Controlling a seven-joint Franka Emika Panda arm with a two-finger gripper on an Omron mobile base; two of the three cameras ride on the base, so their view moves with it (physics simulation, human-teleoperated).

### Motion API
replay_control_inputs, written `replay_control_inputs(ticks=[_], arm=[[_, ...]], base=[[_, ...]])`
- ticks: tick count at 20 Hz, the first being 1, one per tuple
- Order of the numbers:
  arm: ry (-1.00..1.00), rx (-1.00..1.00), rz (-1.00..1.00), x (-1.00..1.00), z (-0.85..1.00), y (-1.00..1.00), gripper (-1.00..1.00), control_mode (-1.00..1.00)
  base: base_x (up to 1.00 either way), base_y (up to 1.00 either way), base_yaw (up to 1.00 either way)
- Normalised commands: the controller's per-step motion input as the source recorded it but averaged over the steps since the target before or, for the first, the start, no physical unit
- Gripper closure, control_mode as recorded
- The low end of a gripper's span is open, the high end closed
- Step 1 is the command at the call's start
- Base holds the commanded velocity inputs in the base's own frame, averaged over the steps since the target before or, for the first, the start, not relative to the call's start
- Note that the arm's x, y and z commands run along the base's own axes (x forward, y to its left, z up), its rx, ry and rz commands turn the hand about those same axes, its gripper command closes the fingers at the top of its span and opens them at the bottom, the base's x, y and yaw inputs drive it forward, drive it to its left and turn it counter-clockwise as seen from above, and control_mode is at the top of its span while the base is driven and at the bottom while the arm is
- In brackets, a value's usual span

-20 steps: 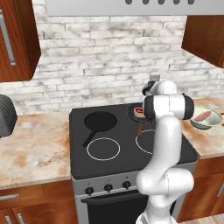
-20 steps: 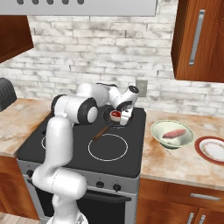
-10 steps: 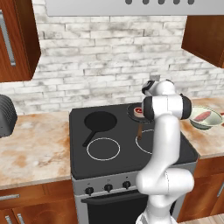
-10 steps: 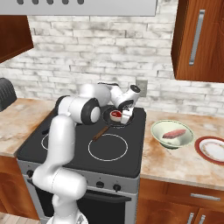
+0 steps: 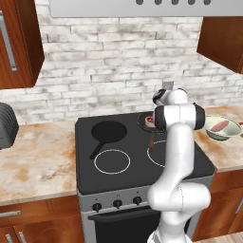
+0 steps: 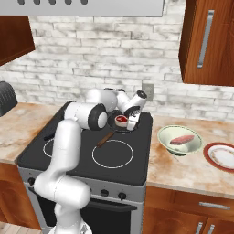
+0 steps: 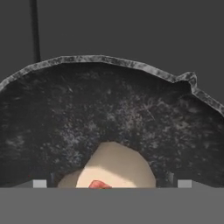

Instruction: Place one of the steaks on the plate and the other in the bowl. Then place the bowl in the fridge.

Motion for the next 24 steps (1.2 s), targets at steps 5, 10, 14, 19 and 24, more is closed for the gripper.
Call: replay_control_inputs(ticks=[5,10,14,19,24], arm=[[0.0,0.0,0.0,0.14,-0.19,0.0,-1.0,-1.0],[0.03,-0.04,0.0,0.14,-0.28,0.05,-1.0,-1.0],[0.06,-0.08,0.0,0.12,-0.25,0.23,-1.0,-1.0],[0.11,-0.13,0.0,0.09,-0.18,0.42,1.0,-1.0],[0.12,-0.06,0.0,0.0,-0.24,0.17,1.0,-1.0]], base=[[0.0,0.0,0.0],[0.0,0.0,0.0],[0.0,0.0,0.0],[0.0,0.0,0.0],[0.0,0.0,0.0]])
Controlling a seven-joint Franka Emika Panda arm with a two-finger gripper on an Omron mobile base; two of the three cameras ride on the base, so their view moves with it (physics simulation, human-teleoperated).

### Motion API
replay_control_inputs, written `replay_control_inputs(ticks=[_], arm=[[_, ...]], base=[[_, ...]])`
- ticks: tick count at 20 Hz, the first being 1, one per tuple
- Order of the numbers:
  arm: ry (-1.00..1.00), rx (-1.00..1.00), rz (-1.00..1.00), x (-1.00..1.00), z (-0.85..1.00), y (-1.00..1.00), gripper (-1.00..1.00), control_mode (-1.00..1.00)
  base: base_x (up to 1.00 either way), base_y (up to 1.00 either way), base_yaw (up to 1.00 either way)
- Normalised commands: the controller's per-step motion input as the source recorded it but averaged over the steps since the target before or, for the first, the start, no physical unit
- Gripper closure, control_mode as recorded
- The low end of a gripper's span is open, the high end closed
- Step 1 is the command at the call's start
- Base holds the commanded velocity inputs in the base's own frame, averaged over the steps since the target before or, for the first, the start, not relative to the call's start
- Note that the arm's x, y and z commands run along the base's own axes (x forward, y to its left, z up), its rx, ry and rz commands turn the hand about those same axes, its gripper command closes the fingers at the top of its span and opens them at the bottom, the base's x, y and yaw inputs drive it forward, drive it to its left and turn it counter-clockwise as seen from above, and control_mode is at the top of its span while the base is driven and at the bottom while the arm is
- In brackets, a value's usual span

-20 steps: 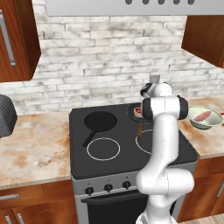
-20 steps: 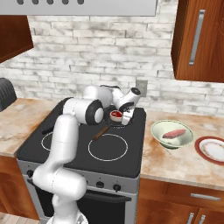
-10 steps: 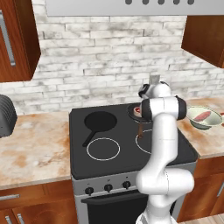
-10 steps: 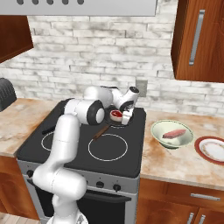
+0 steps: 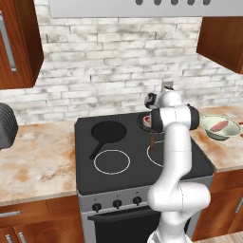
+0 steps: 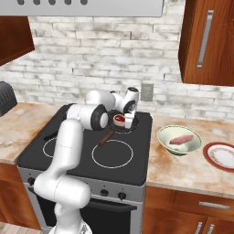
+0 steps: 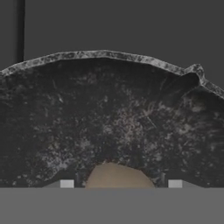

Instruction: Place one of the steaks on the plate and the other in the bowl. Then place the bowl in the fridge.

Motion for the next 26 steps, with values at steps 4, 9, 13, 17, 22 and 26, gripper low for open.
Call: replay_control_inputs(ticks=[4,9,13,17,22,26], arm=[[0.06,0.0,0.0,-0.01,-0.13,0.0,1.0,-1.0],[0.0,0.07,0.0,-0.14,0.02,0.0,1.0,-1.0],[-0.01,0.13,-0.03,-0.22,0.22,0.0,1.0,-1.0],[-0.02,0.12,-0.04,-0.31,0.43,0.0,1.0,-1.0],[-0.06,0.0,-0.09,-0.71,0.27,0.01,1.0,-1.0],[-0.02,0.0,-0.06,-0.96,0.16,0.07,1.0,-1.0]], base=[[0.0,0.0,0.0],[0.0,0.0,0.0],[0.0,0.0,0.0],[0.0,0.0,0.0],[0.0,0.0,0.0],[0.0,0.0,0.0]])
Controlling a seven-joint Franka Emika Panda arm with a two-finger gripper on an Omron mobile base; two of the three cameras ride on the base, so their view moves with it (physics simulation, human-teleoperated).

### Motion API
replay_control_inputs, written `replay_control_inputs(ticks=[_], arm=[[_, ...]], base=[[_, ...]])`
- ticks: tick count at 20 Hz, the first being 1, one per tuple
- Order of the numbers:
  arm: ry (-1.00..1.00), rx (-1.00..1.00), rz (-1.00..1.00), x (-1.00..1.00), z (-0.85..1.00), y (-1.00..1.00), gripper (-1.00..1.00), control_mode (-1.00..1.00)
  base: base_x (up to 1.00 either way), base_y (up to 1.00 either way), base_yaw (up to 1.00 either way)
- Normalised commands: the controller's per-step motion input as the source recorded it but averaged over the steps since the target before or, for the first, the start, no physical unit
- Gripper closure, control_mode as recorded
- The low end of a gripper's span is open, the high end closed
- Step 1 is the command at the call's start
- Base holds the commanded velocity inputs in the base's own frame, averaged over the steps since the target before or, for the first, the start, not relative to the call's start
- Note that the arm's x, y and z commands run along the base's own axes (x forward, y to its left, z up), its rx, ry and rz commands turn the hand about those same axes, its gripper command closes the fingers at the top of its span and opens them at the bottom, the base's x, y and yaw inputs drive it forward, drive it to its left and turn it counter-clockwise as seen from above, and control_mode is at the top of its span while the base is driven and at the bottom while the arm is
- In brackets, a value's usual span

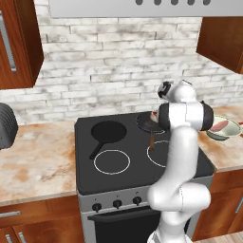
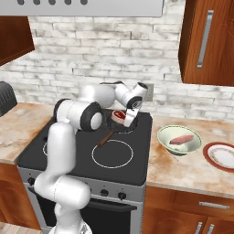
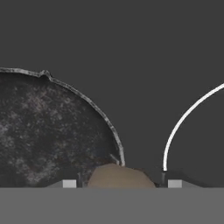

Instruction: Place one of the steaks on the plate and the other in the bowl. Then place the bowl in the fridge.

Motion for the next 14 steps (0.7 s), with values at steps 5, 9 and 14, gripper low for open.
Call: replay_control_inputs(ticks=[5,9,14], arm=[[-0.04,0.0,-0.03,-0.92,0.22,0.22,1.0,-1.0],[-0.02,0.0,-0.03,-0.96,0.34,0.37,1.0,-1.0],[0.0,0.0,0.0,-0.93,0.49,0.37,1.0,-1.0]], base=[[0.0,0.0,0.0],[0.0,0.0,0.0],[0.0,0.0,0.0]])
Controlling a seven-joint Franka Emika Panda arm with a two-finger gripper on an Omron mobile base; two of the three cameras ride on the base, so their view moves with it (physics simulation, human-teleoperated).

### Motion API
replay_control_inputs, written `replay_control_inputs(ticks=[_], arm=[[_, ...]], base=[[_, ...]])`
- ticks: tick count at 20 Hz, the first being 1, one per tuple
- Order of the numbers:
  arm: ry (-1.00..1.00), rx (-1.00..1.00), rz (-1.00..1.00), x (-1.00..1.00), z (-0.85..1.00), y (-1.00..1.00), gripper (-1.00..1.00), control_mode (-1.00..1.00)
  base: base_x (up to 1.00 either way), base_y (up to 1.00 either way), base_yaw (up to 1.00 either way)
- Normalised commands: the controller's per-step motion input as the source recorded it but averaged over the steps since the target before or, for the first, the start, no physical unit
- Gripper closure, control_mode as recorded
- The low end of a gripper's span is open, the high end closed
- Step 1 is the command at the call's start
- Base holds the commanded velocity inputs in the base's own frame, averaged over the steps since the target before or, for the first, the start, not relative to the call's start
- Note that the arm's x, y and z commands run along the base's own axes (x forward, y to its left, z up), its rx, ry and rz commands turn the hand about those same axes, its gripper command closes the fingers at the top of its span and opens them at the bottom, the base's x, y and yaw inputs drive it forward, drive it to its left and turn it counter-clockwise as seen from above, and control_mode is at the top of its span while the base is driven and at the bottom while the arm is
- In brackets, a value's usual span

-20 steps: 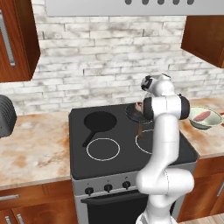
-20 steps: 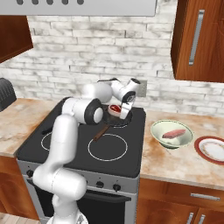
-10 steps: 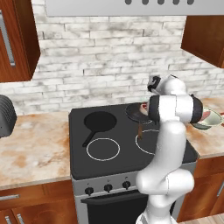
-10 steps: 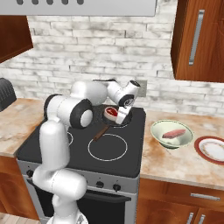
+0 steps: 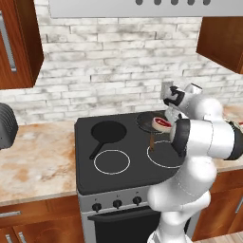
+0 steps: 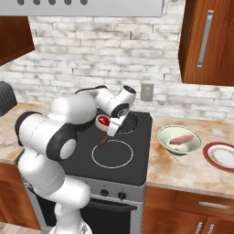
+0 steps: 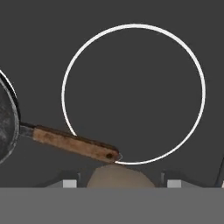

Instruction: Place one of the steaks on the plate and the other in the bowl. Then place the bowl in the fridge.

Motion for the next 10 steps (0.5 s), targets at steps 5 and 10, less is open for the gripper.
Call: replay_control_inputs(ticks=[5,10], arm=[[0.0,0.0,0.0,-0.95,0.46,0.3,1.0,-1.0],[-0.01,0.0,0.0,-0.52,0.36,0.26,1.0,-1.0]], base=[[0.0,0.0,0.0],[0.0,0.0,0.0]])
